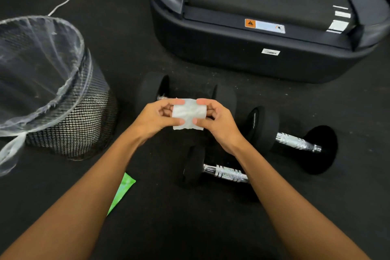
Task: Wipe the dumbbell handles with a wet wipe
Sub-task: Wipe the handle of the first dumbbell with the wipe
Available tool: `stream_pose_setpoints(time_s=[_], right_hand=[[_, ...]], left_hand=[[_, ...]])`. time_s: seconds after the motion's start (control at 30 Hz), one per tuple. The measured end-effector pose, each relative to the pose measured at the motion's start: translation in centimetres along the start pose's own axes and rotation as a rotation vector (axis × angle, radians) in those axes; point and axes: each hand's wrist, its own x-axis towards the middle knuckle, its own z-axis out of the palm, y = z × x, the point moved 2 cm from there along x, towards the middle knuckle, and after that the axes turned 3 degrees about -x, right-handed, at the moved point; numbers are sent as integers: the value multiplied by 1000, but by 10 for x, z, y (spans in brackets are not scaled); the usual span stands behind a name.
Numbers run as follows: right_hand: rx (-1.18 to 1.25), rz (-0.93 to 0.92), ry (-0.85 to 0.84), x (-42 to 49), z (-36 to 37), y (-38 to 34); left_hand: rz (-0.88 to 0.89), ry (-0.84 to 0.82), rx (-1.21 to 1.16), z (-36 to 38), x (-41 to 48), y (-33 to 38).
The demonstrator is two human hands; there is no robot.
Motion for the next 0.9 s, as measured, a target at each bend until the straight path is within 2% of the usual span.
stream_pose_setpoints(time_s=[0.2, 0.33, 0.47, 0.63, 0.7, 0.77, 0.83, 0.9], right_hand=[[-187, -64, 94, 12, 6, -3], [-242, -89, 88, 17, 3, -7], [-44, -47, 32, 18, 6, -10], [140, -52, -81, 24, 18, -8], [170, -27, -32, 28, 22, -8], [191, 20, 85, 33, 23, -9], [92, 43, 271, 39, 18, -12], [-95, 9, 416, 47, 14, -14]], left_hand=[[144, 148, 260, -13, 9, -3], [143, 159, 179, -17, 10, 0], [31, 37, -93, -19, 11, 6], [-28, 6, -88, -17, 15, 7], [-35, -2, -84, -18, 18, 8], [-39, 17, -95, -21, 21, 11], [23, 130, -123, -29, 28, 16], [155, 312, -60, -40, 35, 21]])
